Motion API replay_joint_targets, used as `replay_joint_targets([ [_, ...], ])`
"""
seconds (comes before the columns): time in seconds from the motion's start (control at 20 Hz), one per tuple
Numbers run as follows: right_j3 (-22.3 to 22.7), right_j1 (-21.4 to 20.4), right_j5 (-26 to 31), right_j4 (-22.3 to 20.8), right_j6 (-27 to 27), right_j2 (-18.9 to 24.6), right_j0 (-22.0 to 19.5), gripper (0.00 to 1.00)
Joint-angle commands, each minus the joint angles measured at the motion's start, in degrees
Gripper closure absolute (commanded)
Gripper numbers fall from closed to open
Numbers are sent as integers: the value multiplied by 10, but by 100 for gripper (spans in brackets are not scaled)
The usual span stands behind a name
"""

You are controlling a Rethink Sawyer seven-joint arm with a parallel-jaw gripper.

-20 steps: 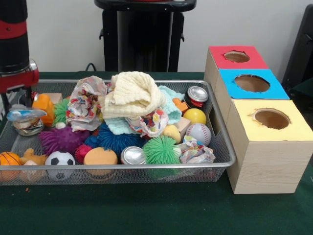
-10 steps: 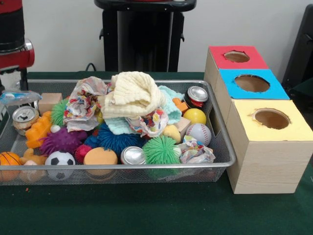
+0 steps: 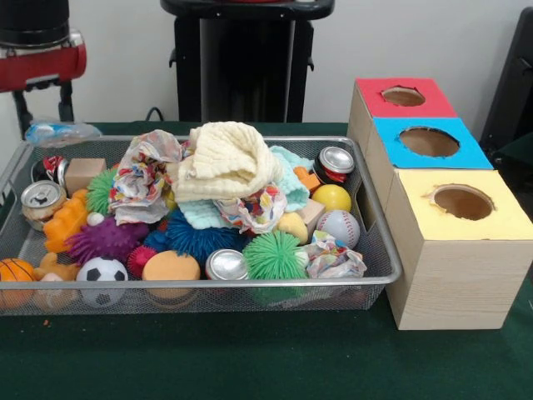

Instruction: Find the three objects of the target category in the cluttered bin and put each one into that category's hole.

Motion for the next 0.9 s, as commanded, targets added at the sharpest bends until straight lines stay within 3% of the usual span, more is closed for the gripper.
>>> replay_joint_targets([
  [0.05, 94, -56, 72, 60, 120, -37, 59, 100],
  [0.4, 127, -79, 83, 143, 242, -105, 144, 100],
  [0.9, 91, -79, 123, 220, 332, -183, 249, 100],
])
